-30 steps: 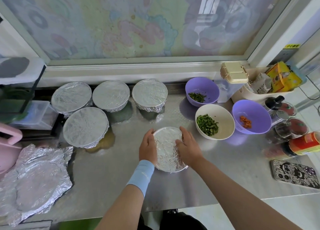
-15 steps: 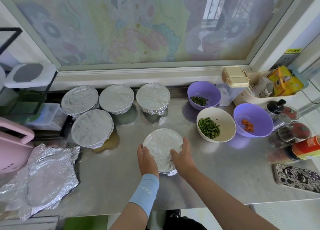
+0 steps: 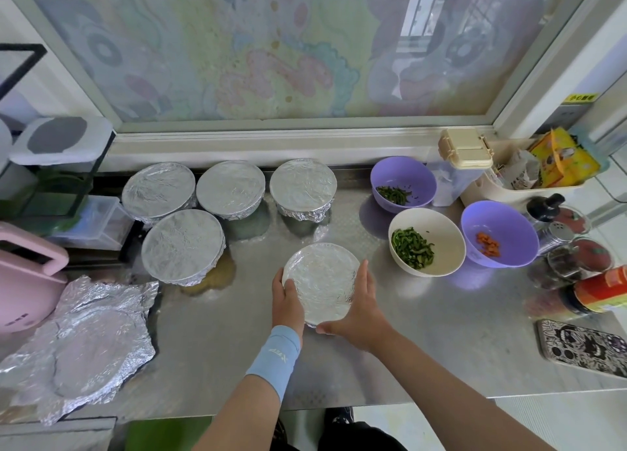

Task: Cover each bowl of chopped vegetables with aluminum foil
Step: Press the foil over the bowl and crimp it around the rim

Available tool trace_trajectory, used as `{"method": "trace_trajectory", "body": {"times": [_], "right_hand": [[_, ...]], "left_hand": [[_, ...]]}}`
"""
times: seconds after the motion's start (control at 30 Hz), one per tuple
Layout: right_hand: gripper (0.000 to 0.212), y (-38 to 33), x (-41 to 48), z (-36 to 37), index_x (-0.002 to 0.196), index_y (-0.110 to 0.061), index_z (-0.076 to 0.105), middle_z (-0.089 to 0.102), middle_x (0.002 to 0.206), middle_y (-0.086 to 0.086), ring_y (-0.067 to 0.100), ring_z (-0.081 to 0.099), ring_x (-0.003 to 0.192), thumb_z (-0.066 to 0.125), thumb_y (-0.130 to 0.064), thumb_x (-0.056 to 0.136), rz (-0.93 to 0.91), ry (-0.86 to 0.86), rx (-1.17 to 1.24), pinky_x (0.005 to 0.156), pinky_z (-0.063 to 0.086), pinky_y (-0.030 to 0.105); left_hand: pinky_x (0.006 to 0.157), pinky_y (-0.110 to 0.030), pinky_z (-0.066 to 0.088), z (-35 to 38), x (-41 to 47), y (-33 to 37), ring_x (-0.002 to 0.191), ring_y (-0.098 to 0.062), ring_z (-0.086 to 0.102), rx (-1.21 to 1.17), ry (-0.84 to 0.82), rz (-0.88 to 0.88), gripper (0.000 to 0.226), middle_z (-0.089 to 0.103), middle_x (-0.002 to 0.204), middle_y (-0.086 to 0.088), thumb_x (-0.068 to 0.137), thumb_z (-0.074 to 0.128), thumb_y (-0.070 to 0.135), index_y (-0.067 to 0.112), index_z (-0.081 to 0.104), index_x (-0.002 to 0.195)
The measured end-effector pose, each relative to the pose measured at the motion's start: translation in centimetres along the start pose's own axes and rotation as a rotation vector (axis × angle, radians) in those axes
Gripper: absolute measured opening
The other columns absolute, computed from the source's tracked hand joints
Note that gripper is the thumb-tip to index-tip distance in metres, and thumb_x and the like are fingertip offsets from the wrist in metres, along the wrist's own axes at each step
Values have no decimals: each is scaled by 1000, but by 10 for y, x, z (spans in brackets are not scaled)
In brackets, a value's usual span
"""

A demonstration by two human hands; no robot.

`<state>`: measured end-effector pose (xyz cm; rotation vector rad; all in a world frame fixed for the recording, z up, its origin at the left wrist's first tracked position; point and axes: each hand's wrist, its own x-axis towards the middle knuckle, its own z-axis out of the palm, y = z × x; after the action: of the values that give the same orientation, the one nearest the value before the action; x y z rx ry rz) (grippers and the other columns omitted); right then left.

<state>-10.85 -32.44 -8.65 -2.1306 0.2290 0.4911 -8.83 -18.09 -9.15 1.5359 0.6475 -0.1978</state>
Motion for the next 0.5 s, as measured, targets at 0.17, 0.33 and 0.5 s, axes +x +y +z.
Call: {"method": "trace_trajectory", "body": {"times": [0.17, 0.33, 0.5], "right_hand": [[155, -6, -7, 7, 148, -15, -30, -37, 154, 3, 21, -26, 146, 74, -78, 51, 62, 106, -292, 121, -5, 38], [114, -11, 5, -3, 152, -11, -18, -27, 159, 7, 20, -25, 147, 41, -74, 77, -95, 172, -519, 122, -3, 45], [81, -22, 36, -16, 156, -15, -4, -9, 164, 2, 18, -9, 150, 35, -46, 92, -309, 71, -692, 123, 6, 42]], "left_hand": [[118, -37, 23, -2, 13, 1, 144, -22, 27, 188, 36, 76, 52, 23, 160, 0, 104, 32, 25, 24, 18, 154], [122, -36, 11, 0, 10, 5, 149, -19, 12, 762, 17, 576, 55, 16, 162, -3, 102, 32, 28, 11, 21, 154], [122, -34, -3, 4, 44, 20, 150, -14, -9, 1292, -230, 748, 62, -8, 163, 4, 103, 25, 37, 17, -1, 156]]}}
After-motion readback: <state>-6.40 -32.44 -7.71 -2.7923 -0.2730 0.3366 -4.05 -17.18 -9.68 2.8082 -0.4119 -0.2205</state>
